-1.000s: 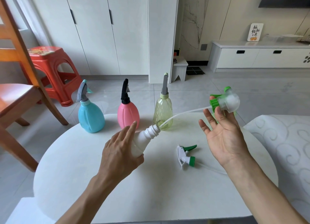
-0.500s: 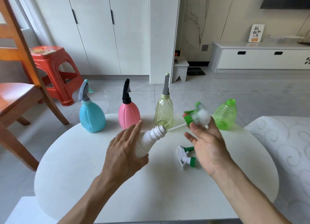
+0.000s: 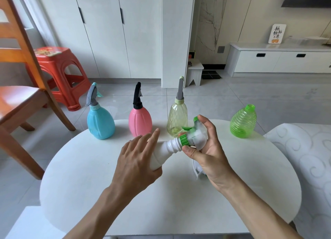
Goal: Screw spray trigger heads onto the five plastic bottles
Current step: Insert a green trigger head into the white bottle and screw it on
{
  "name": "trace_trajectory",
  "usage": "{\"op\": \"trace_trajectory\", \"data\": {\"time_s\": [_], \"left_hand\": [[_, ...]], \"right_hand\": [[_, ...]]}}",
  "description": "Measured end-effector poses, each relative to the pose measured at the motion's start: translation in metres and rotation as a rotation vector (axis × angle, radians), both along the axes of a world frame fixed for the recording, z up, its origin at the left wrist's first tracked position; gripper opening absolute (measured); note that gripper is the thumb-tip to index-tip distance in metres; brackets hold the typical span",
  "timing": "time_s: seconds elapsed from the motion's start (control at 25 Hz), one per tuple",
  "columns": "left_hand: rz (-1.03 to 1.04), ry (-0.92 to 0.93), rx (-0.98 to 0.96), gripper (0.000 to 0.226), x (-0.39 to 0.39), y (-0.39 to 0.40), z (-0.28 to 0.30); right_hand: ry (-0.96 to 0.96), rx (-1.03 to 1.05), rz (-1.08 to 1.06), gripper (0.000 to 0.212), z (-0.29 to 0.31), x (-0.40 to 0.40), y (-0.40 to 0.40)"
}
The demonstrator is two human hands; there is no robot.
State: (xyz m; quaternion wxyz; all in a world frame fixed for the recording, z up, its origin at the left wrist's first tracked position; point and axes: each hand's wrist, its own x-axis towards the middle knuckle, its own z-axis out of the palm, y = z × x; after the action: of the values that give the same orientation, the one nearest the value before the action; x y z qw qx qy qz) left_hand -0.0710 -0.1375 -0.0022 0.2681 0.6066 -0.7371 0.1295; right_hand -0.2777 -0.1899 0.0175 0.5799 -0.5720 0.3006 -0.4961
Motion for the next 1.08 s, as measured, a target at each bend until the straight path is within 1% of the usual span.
{"op": "trace_trajectory", "data": {"time_s": [0.04,0.08,0.16,0.2,0.24,0.28,0.32,0.4,0.48,0.56,0.76,1.0,1.08], "left_hand": [[0.007,-0.009,-0.001,0.096,0.0,0.0,0.0],[0.015,-0.02,-0.001,0.096,0.001,0.0,0.001],[0.029,-0.045,0.011,0.094,0.003,0.001,0.001],[0.032,-0.059,0.024,0.094,0.004,0.001,0.002],[0.033,-0.073,0.039,0.094,0.004,0.001,0.002],[0.032,-0.084,0.052,0.094,0.004,0.001,0.002],[0.029,-0.088,0.062,0.094,0.003,0.001,0.002],[0.015,-0.086,0.065,0.092,0.004,0.002,0.003],[-0.001,-0.089,0.058,0.092,0.004,0.002,0.005],[-0.018,-0.098,0.046,0.092,0.004,0.001,0.006],[-0.059,-0.114,0.041,0.09,0.006,0.001,0.006],[-0.184,-0.137,0.064,0.094,0.016,-0.001,0.008],[-0.204,-0.119,0.068,0.096,0.019,-0.001,0.01]], "right_hand": [[0.07,-0.027,-0.012,0.077,0.002,-0.002,0.0],[0.214,-0.087,-0.039,0.074,0.004,-0.005,0.0],[0.623,-0.243,-0.13,0.071,0.004,-0.014,-0.003],[0.795,-0.321,-0.17,0.073,0.002,-0.018,-0.004],[0.919,-0.391,-0.201,0.075,0.001,-0.021,-0.005],[1.001,-0.469,-0.229,0.075,0.001,-0.024,-0.006],[1.04,-0.562,-0.248,0.071,0.002,-0.026,-0.007],[1.026,-0.759,-0.231,0.055,0.008,-0.03,-0.009],[0.991,-0.891,-0.187,0.043,0.014,-0.035,-0.011],[0.929,-0.898,-0.159,0.039,0.019,-0.035,-0.008],[0.84,-0.805,-0.101,0.039,0.023,-0.03,0.0],[0.964,-0.915,0.019,0.032,0.032,-0.031,0.005],[0.992,-0.963,0.019,0.034,0.033,-0.03,0.008]]}}
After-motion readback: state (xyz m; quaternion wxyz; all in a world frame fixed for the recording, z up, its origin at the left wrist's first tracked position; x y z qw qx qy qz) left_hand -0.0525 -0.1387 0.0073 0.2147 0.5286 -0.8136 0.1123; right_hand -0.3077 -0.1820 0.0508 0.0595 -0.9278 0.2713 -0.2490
